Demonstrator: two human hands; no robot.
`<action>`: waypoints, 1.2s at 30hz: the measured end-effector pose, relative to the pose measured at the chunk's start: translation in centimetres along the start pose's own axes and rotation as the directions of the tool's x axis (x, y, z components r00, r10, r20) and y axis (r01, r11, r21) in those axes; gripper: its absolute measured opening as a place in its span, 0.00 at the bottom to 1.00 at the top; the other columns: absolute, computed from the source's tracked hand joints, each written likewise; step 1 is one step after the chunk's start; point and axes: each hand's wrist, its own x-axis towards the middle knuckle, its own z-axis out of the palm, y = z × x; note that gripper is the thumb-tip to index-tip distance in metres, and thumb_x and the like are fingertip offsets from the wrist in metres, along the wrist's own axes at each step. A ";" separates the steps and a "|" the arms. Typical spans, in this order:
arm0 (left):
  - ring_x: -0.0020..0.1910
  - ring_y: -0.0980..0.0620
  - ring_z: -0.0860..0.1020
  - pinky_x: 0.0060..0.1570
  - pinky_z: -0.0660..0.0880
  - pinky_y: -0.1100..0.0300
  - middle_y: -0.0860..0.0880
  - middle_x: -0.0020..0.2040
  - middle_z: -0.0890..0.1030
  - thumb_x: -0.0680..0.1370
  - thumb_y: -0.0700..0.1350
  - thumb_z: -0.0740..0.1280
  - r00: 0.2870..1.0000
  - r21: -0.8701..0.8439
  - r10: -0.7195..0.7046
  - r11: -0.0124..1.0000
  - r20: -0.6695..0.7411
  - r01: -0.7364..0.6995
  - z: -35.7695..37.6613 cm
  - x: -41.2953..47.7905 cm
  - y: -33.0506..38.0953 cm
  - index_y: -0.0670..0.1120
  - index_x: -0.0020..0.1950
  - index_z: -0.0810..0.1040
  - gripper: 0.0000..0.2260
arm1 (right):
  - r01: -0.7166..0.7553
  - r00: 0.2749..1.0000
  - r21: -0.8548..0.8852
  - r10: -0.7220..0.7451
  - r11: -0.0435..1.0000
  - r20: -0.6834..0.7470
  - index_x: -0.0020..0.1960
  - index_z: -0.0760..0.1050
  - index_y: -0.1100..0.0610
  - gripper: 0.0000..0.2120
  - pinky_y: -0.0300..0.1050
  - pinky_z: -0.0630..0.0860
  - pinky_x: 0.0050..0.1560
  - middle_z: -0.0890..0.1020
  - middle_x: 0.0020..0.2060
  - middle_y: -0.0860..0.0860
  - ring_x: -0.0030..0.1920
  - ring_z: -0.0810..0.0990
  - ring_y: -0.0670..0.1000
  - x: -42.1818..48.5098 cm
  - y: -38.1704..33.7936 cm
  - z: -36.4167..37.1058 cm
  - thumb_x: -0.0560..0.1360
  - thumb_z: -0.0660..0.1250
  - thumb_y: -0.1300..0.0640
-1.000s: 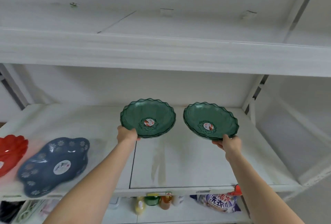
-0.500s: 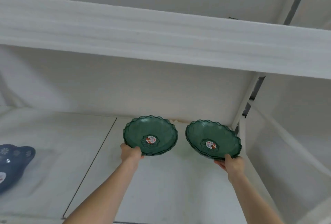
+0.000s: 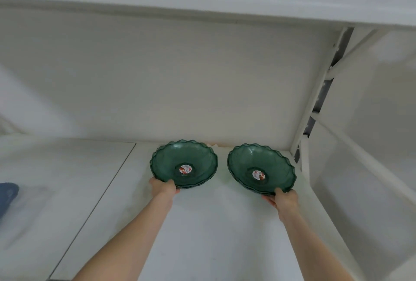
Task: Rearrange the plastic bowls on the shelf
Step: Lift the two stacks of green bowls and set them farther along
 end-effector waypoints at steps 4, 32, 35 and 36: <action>0.43 0.38 0.80 0.48 0.78 0.51 0.40 0.68 0.74 0.77 0.33 0.60 0.999 -0.038 0.001 0.999 0.032 0.000 0.6 0.5 0.0 0.40 0.70 0.62 0.22 | -0.002 1.000 0.043 0.002 0.999 0.008 0.57 0.68 0.64 0.07 0.39 0.80 0.26 0.77 0.52 0.65 0.37 0.81 0.61 0.2 -0.2 0.2 0.79 0.58 0.67; 0.76 0.44 0.61 0.71 0.62 0.49 0.42 0.76 0.66 0.78 0.62 0.56 0.824 0.899 0.491 0.163 0.284 -0.407 -15.3 -4.9 6.0 0.43 0.77 0.60 0.33 | 0.232 0.947 -0.911 -0.294 0.342 0.131 0.78 0.53 0.58 0.40 0.58 0.56 0.73 0.61 0.76 0.58 0.77 0.56 0.59 -10.1 -4.0 1.7 0.74 0.64 0.41; 0.78 0.43 0.54 0.74 0.55 0.46 0.41 0.78 0.60 0.78 0.63 0.55 0.805 0.918 0.533 0.121 0.260 -0.377 -20.7 -5.8 6.8 0.44 0.78 0.58 0.34 | 0.327 0.913 -0.911 -0.334 0.250 0.236 0.78 0.53 0.56 0.40 0.58 0.54 0.74 0.58 0.78 0.56 0.78 0.54 0.57 -14.0 -4.0 4.1 0.74 0.63 0.39; 0.79 0.43 0.53 0.74 0.54 0.45 0.42 0.79 0.59 0.78 0.64 0.54 0.803 0.925 0.541 0.110 0.252 -0.365 -22.5 -6.0 7.1 0.44 0.78 0.57 0.34 | 0.355 0.897 -0.911 -0.349 0.208 0.270 0.78 0.52 0.55 0.40 0.58 0.54 0.74 0.57 0.78 0.55 0.78 0.54 0.56 -15.5 -4.0 5.1 0.74 0.62 0.38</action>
